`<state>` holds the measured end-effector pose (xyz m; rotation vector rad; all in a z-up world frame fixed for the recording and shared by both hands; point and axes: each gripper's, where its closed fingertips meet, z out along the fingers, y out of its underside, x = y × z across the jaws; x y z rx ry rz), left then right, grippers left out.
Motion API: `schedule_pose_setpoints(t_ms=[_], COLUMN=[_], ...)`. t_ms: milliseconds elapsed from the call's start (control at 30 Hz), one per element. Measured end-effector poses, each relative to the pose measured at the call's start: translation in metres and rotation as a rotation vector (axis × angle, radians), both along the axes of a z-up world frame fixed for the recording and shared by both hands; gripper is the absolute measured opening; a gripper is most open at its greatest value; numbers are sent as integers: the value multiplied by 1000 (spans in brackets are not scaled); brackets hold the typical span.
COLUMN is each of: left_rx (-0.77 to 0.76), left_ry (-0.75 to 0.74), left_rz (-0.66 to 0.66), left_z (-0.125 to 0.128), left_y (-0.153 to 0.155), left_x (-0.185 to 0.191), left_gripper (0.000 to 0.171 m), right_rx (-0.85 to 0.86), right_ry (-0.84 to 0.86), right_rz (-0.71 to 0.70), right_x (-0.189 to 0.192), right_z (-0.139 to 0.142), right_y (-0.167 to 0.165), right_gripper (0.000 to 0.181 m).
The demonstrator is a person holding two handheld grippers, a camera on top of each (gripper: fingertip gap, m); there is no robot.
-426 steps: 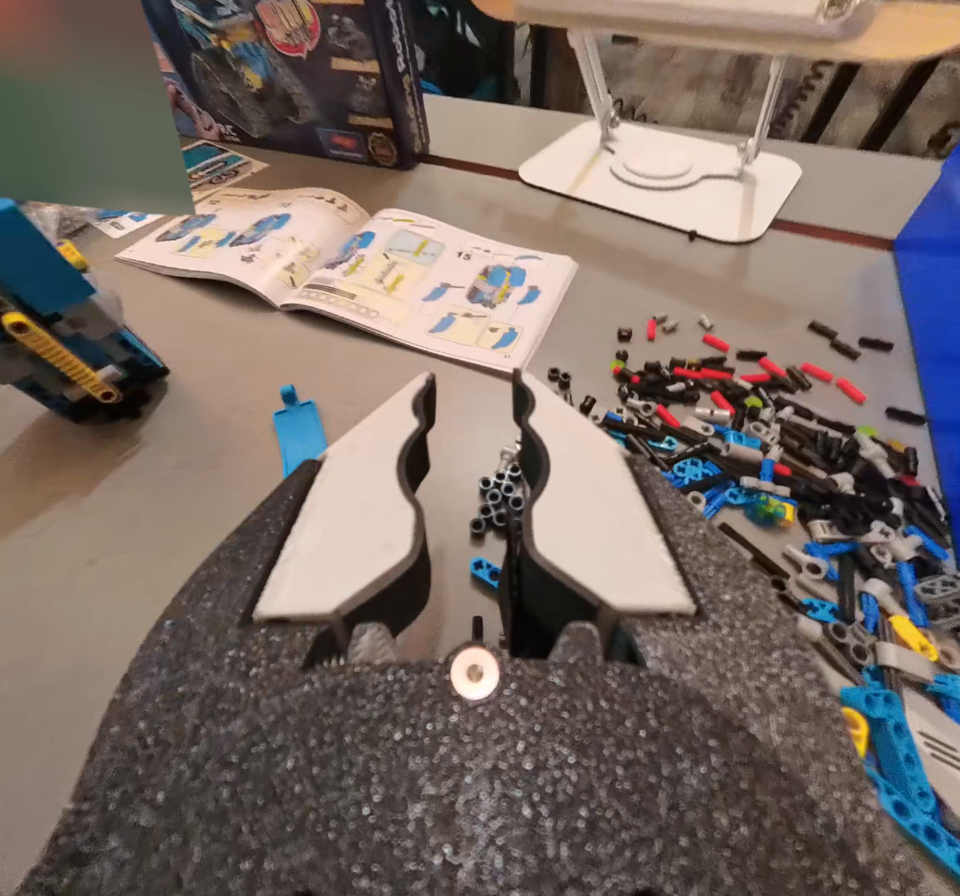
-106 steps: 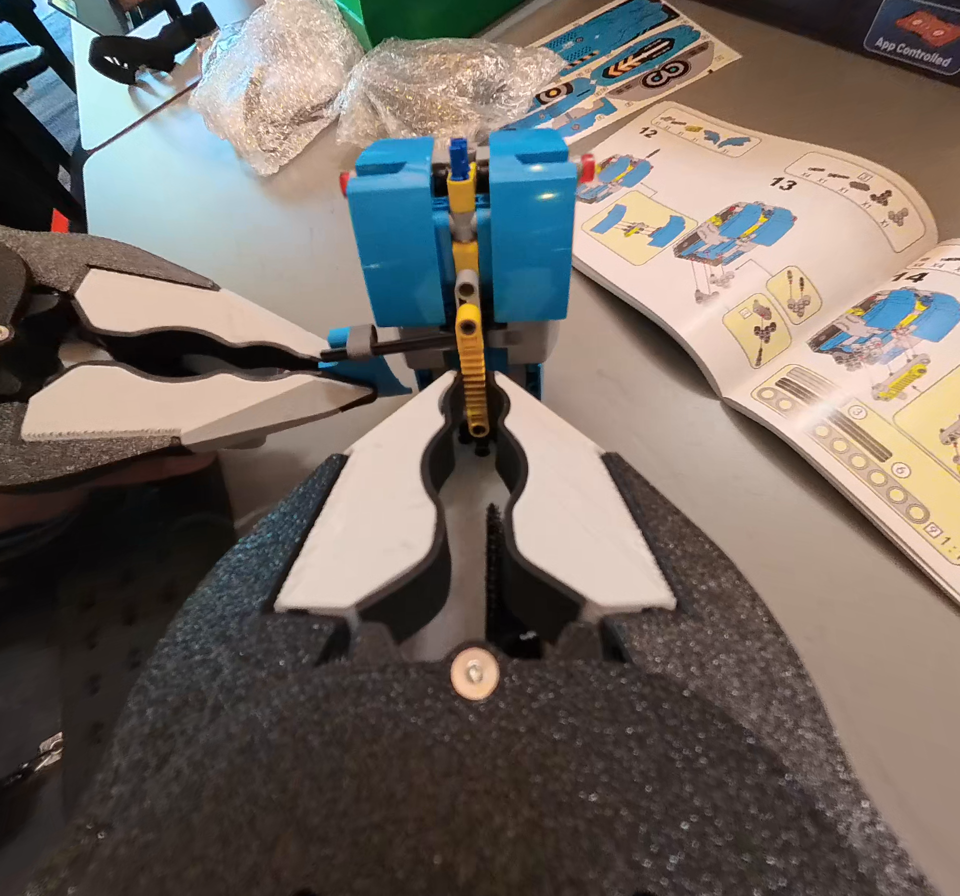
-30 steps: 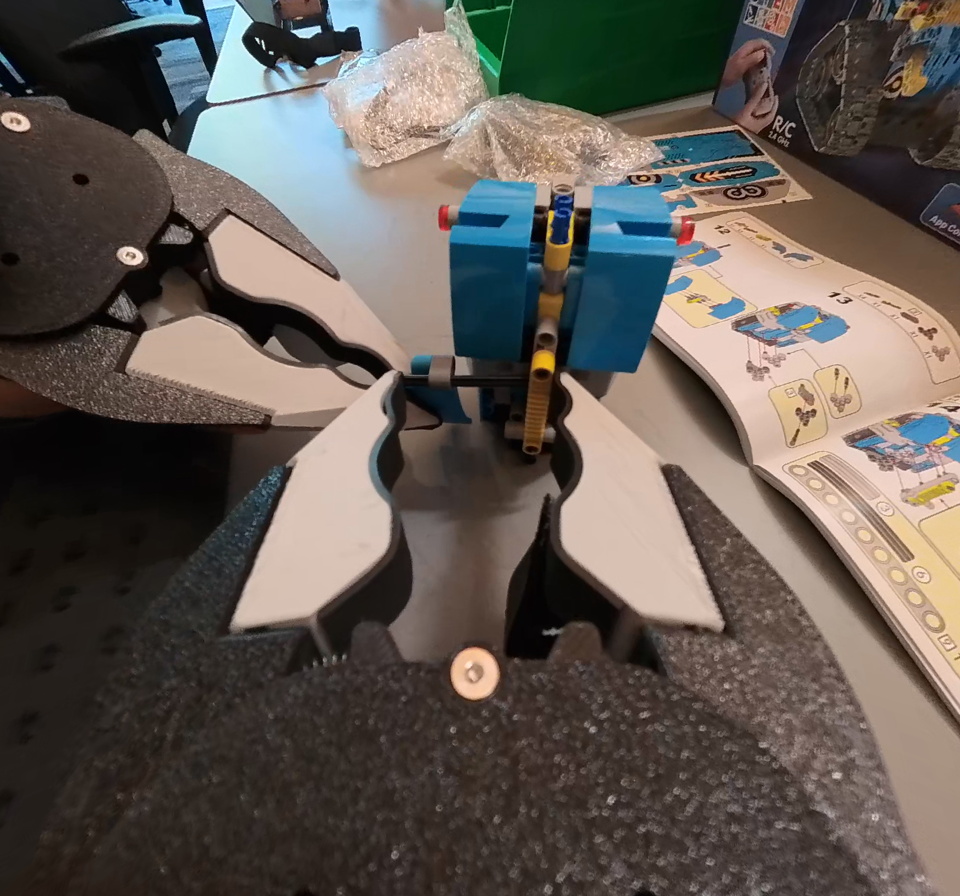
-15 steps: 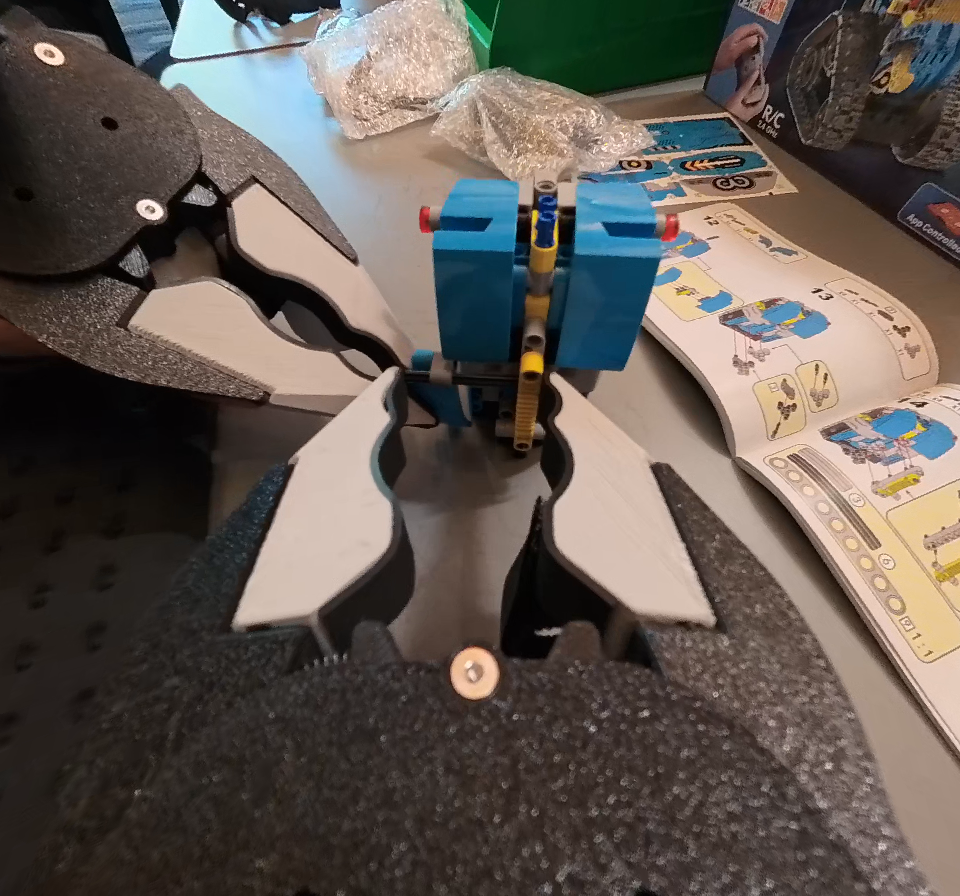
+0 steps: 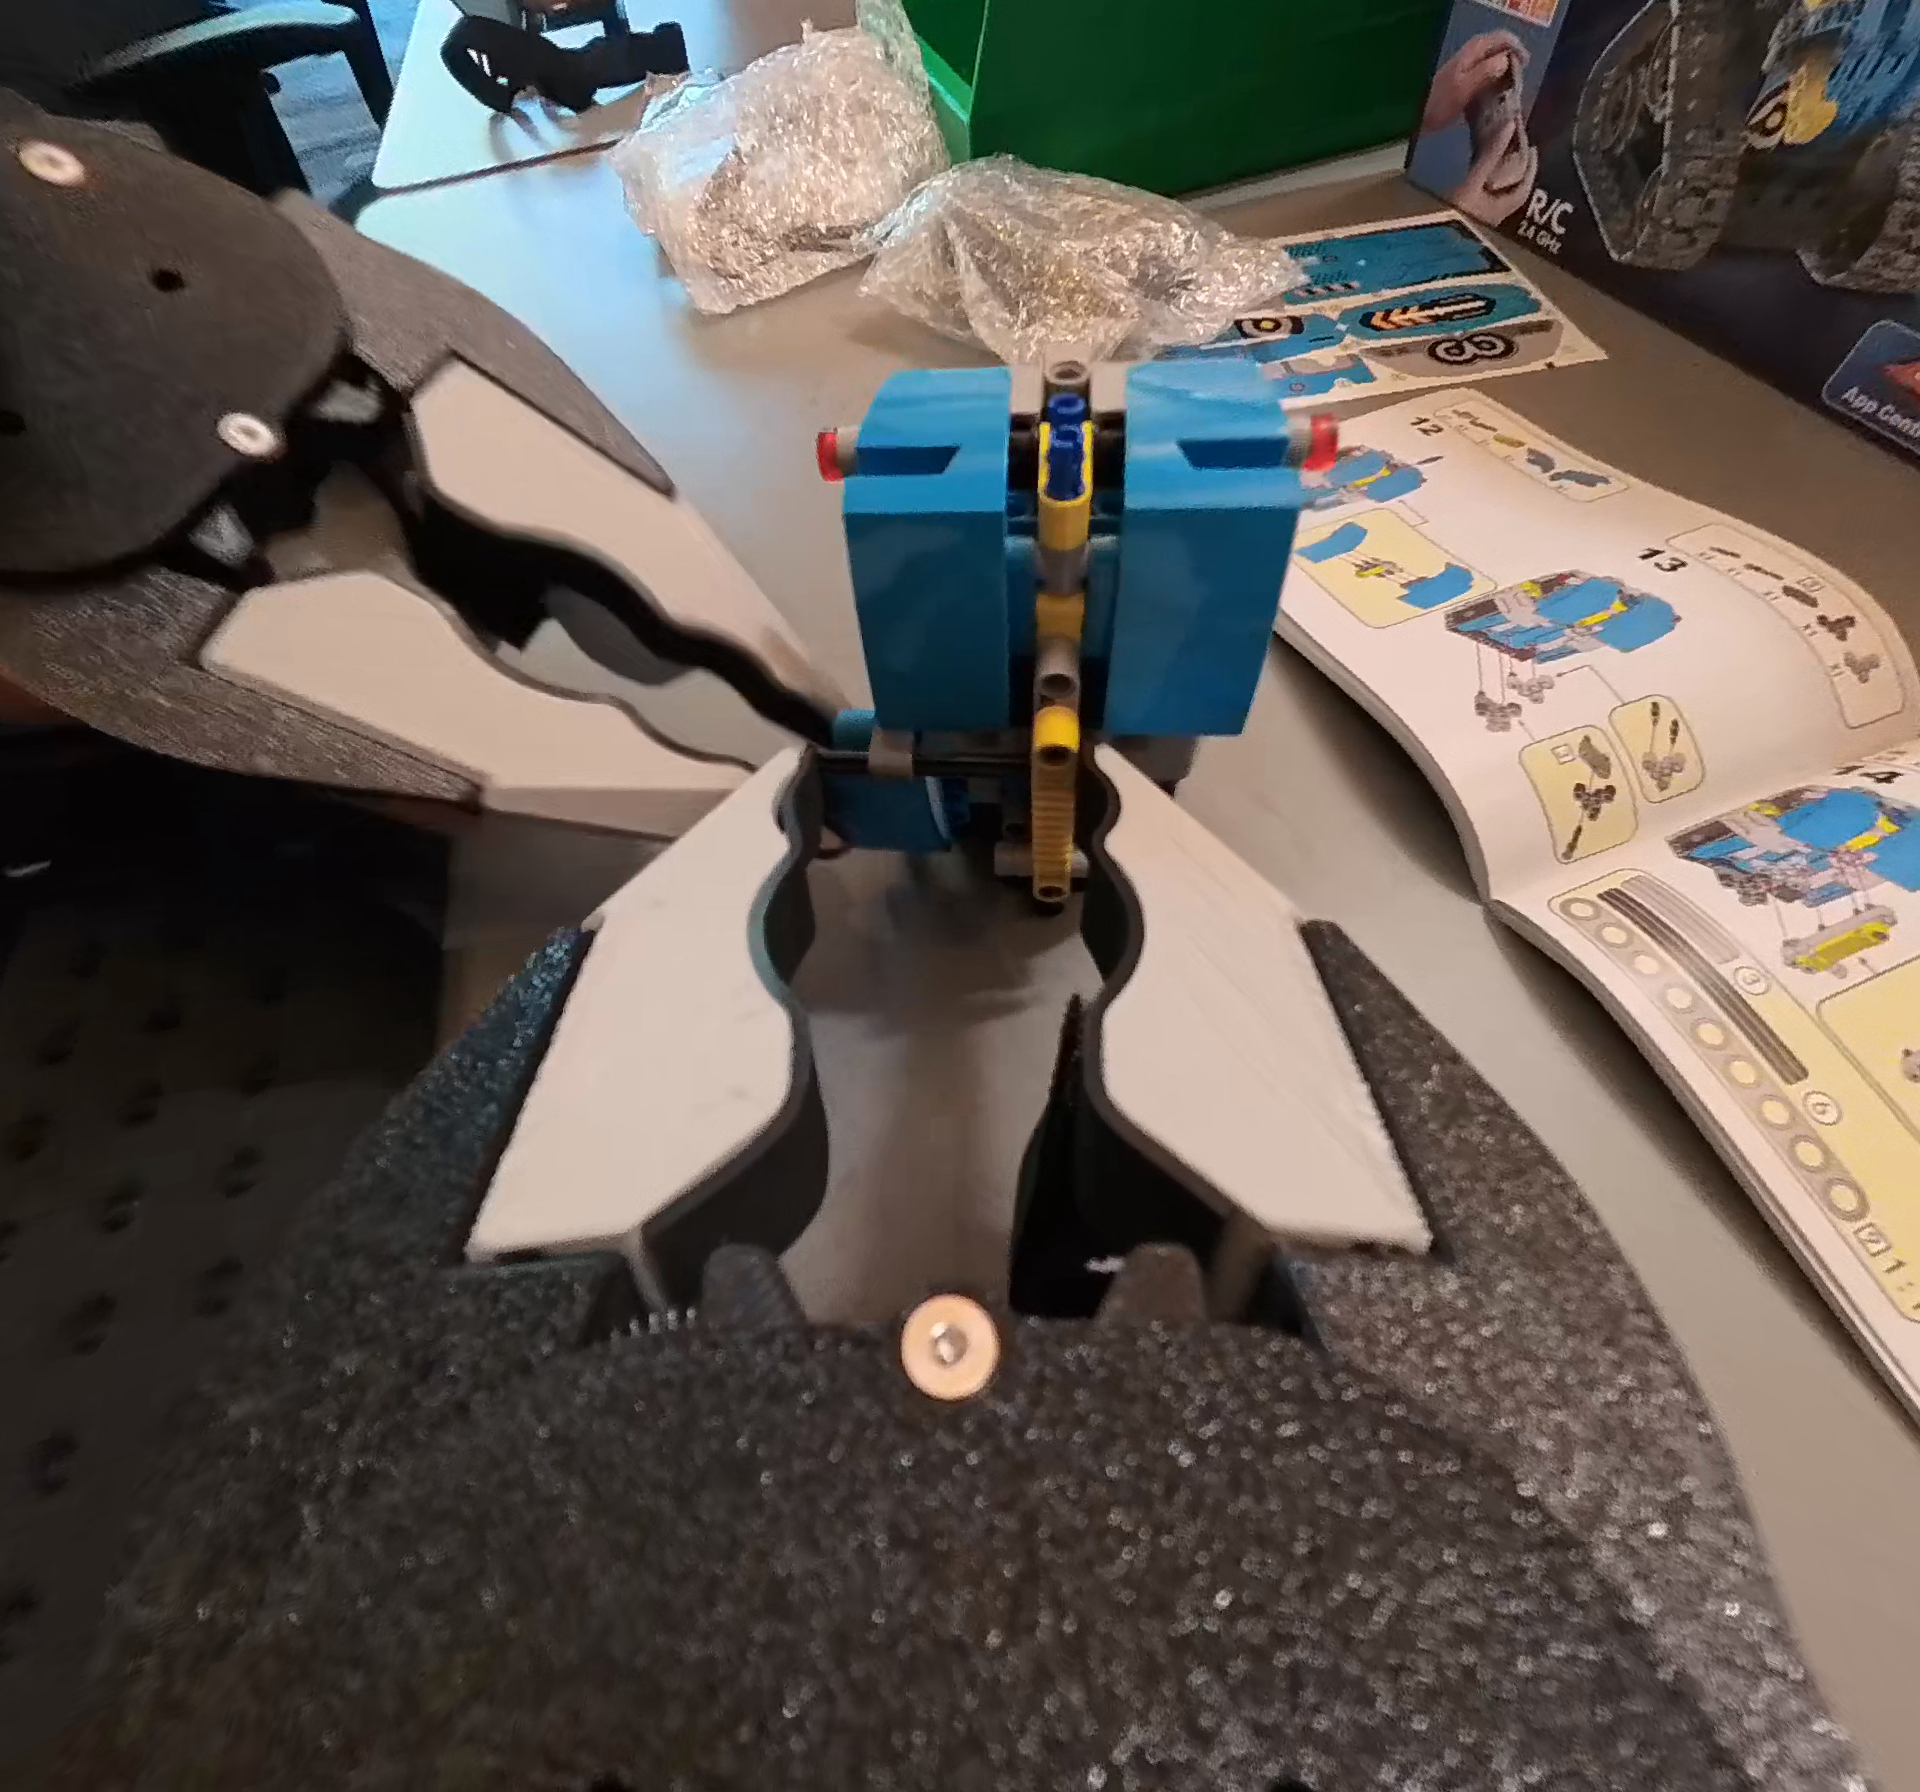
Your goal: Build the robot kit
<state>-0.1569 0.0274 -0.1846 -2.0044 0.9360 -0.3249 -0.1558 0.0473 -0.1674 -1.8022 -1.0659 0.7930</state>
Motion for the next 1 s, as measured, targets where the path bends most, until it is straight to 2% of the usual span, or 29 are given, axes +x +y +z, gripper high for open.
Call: schedule_pose_setpoints(t_ms=[67, 133, 200, 300, 367, 467, 567, 667, 733, 900, 1000], left_rx=[-26, -45, -28, 3, 0, -130, -188, -229, -243, -210, -192], left_ry=[-34, -75, -118, -191, -241, -368, -433, -468, -486, -481, -490], left_rz=[2, -52, -113, -205, -310, -489, -634, -683, -671, -601, -546], left_z=[7, 16, 30, 43, 40, 33, 29, 29, 30, 29, 29], left_y=[-10, -24, -25, -2, 15, 29, 34, 37, 41, 43, 43], left_x=[-12, -22, -33, -41, -36, -17, -2, 5, 5, 5, 4], left_gripper=[30, 31, 42, 73, 86, 98, 97, 94, 87, 86, 85], right_rx=[4, 22, 30, 5, -7, -37, -72, -126, -150, -124, -113], right_ry=[5, 6, 4, -17, -11, 28, 53, 101, 115, 61, 27], right_rz=[2, -9, -15, -14, -14, 5, 1, -10, -10, -94, -144], right_x=[1, 2, 4, 6, 7, 5, 6, 6, 5, 8, 8], right_z=[1, 2, 2, -7, -9, -8, -8, -5, -4, -7, -10], right_y=[0, 1, 2, 0, 1, 1, 2, 3, 2, 5, 4], right_gripper=[49, 50, 51, 58, 60, 60, 60, 60, 60, 69, 61])
